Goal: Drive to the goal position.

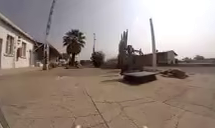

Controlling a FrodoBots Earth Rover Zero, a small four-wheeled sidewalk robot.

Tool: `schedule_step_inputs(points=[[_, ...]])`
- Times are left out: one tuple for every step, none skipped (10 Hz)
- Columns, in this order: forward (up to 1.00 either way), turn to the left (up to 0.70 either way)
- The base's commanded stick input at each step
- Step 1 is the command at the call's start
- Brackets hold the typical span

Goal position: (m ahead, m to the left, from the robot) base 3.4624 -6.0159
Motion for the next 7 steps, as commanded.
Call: schedule_step_inputs(points=[[0.0,-0.45],[0.0,-0.45],[0.0,-0.45],[0.0,-0.45],[0.0,-0.45],[0.0,-0.45],[0.0,-0.45]])
